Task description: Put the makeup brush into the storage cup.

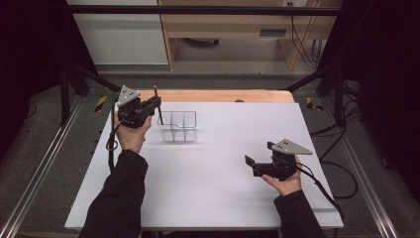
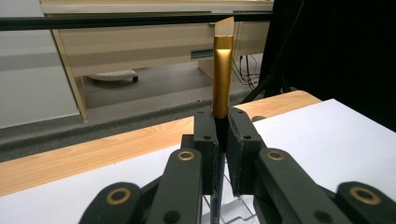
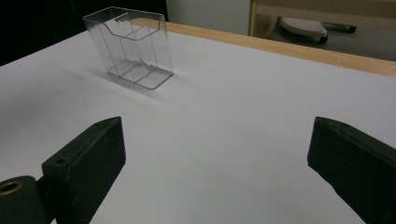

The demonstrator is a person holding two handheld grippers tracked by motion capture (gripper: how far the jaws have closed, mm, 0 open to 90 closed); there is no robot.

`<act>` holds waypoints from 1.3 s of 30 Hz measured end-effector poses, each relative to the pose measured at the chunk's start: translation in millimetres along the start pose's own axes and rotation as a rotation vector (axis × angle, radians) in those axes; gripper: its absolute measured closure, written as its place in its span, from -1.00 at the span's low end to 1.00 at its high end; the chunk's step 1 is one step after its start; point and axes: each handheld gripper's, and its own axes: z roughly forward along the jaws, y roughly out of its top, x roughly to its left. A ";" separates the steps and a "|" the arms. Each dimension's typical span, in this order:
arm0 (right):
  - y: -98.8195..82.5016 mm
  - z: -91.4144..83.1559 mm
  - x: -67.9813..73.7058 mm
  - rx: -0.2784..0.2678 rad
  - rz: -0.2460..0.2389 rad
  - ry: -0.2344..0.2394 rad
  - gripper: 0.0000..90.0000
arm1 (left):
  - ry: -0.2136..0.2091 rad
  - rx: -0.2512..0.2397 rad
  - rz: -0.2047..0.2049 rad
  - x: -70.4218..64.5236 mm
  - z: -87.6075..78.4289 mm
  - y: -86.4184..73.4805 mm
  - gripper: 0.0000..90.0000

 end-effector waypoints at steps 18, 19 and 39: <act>0.0 -0.1 0.3 0.003 0.004 0.005 -0.90 | 0.048 0.024 -0.003 11.5 23.7 -1.4 0.83; -0.2 0.1 0.4 0.005 0.002 0.006 -0.90 | 0.049 0.025 -0.004 11.5 24.6 -1.9 0.83; 0.1 -0.5 0.8 0.000 0.004 0.012 -0.90 | 0.059 0.053 0.001 12.8 36.2 -17.0 0.83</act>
